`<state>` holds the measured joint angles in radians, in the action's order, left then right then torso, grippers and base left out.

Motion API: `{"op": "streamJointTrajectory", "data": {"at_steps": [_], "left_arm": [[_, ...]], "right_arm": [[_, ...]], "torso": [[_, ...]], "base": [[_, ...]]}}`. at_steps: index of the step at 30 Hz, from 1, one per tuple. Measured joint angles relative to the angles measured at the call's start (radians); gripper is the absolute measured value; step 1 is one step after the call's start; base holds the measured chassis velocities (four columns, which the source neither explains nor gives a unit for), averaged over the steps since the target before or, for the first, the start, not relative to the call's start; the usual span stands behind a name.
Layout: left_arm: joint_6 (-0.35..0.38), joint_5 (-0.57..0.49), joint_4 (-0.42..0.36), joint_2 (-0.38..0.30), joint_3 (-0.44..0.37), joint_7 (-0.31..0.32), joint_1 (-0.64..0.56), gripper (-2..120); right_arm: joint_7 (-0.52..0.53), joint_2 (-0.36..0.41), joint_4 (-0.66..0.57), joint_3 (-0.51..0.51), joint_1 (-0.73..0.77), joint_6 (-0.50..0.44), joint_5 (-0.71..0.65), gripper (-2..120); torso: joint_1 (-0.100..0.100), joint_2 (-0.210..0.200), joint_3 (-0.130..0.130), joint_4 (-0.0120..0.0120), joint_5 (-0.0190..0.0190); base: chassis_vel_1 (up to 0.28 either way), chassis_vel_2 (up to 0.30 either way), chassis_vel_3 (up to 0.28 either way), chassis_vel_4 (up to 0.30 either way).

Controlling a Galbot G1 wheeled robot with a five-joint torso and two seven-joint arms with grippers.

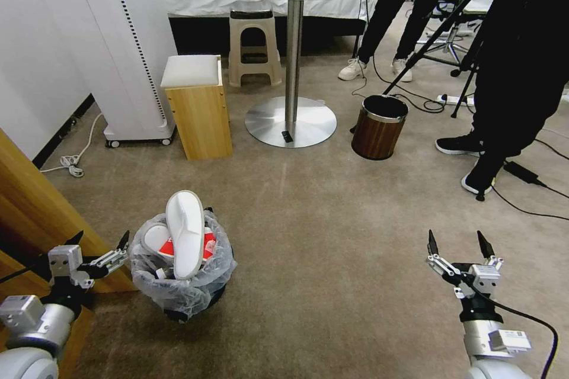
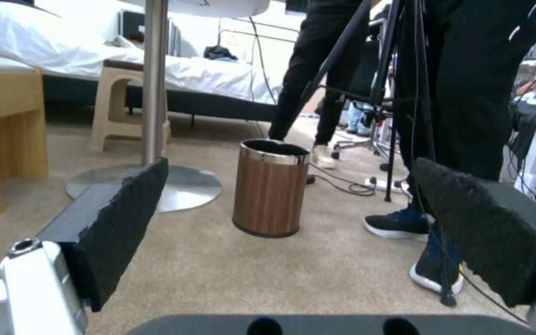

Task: Pick up the trash bin and place the garbage on the floor into it.

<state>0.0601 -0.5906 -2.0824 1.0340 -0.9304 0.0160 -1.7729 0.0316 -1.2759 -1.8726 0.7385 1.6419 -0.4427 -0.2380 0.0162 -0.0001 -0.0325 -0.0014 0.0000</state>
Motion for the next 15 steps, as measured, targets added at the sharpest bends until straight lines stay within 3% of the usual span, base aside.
{"op": "streamJointTrajectory", "data": {"at_steps": [15], "left_arm": [[0.001,0.000,0.000,0.000,0.001,0.001,0.000,100]], "right_arm": [[0.000,0.000,-0.001,0.000,0.000,0.001,-0.001,100]], "torso": [[0.000,0.000,0.000,0.0000,0.0000]], "base": [[0.000,0.000,0.000,0.000]]}}
